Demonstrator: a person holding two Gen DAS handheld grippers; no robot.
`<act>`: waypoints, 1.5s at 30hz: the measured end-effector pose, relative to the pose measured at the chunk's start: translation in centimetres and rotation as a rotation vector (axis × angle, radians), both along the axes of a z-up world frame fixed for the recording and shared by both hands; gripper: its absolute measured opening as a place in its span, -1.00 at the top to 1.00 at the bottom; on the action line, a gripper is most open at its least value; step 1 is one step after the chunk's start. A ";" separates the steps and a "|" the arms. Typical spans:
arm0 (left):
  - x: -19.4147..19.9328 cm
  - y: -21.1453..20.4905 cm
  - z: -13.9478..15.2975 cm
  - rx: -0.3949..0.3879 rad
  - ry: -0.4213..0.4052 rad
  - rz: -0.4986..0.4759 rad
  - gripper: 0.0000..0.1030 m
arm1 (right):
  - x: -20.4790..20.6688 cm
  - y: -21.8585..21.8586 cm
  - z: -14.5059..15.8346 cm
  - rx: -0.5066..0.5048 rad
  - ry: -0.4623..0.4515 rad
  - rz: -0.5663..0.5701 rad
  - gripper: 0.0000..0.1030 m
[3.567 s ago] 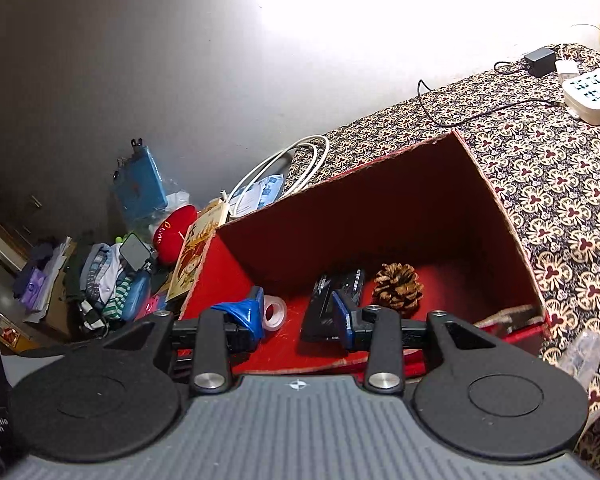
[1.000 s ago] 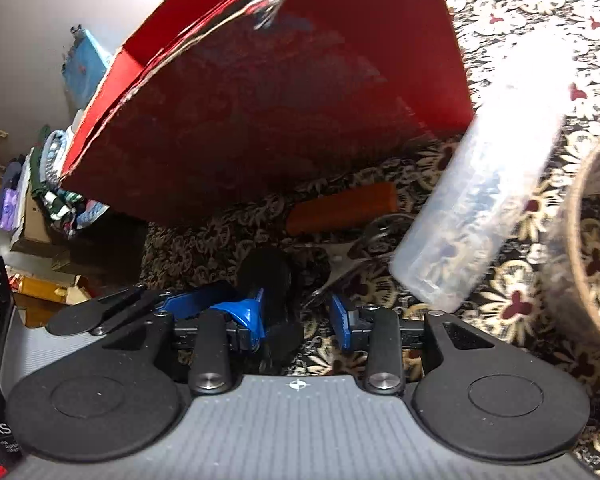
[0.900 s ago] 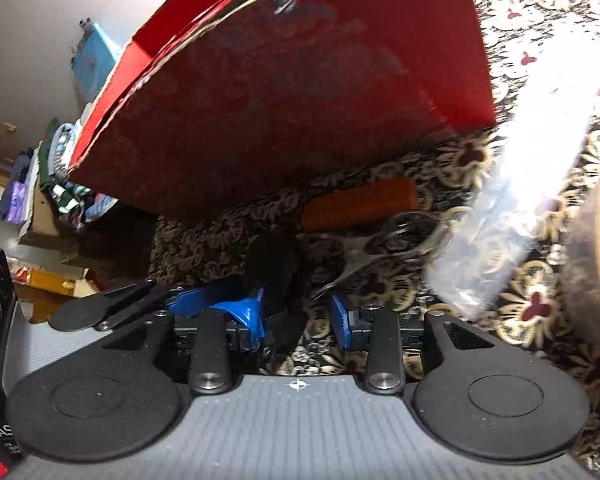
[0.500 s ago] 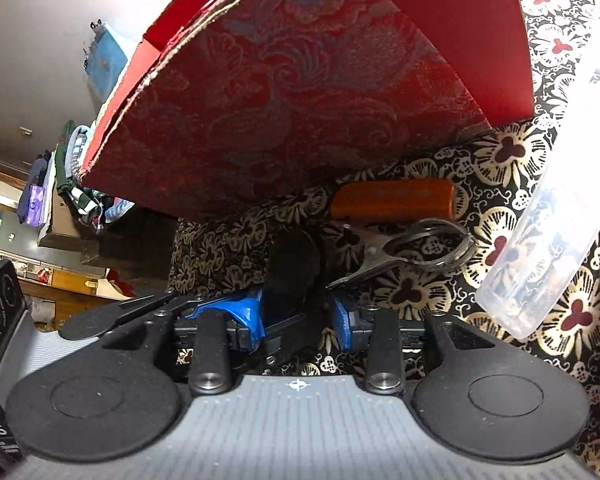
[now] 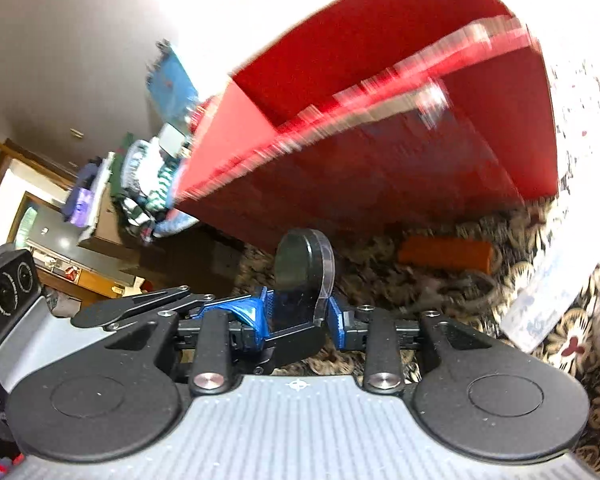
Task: Organize rigid objects
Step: 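Lift the black round object with the right gripper and carry it into the box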
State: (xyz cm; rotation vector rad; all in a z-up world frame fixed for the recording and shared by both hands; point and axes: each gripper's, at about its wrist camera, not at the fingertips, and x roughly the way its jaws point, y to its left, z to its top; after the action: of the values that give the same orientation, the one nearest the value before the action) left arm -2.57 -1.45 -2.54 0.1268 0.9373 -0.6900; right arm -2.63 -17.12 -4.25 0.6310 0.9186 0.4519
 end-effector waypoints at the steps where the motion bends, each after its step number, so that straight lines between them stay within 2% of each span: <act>1: -0.1 0.0 0.7 -0.010 -0.015 -0.008 0.29 | 0.0 -0.1 0.7 -0.002 -0.023 0.000 0.72; 7: 0.5 -0.6 4.5 -0.076 -0.126 -0.024 0.29 | 1.2 -0.9 4.4 -0.014 -0.146 -0.036 0.72; 11: 2.5 -0.8 6.2 -0.120 -0.160 -0.020 0.29 | 3.1 -0.8 6.3 -0.045 -0.201 -0.038 0.73; 17: 5.8 -2.0 7.7 -0.091 -0.218 0.002 0.29 | 6.7 -0.4 7.5 -0.118 -0.261 -0.026 0.73; 28: 12.3 -3.5 5.6 -0.019 -0.164 0.065 0.29 | 12.7 -1.4 5.3 -0.116 -0.183 -0.020 0.73; 40: 16.9 -3.5 3.0 0.050 -0.099 0.117 0.27 | 16.9 -0.9 2.7 -0.126 -0.104 0.019 0.72; 45: 18.6 -3.6 1.2 0.107 -0.078 0.145 0.26 | 18.3 -0.5 1.3 -0.148 -0.066 0.036 0.74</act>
State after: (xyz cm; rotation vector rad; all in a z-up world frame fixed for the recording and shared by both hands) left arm 15.98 -5.01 -1.30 0.1779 0.8991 -0.4981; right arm 15.69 -17.60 -2.94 0.4632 0.8928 0.4299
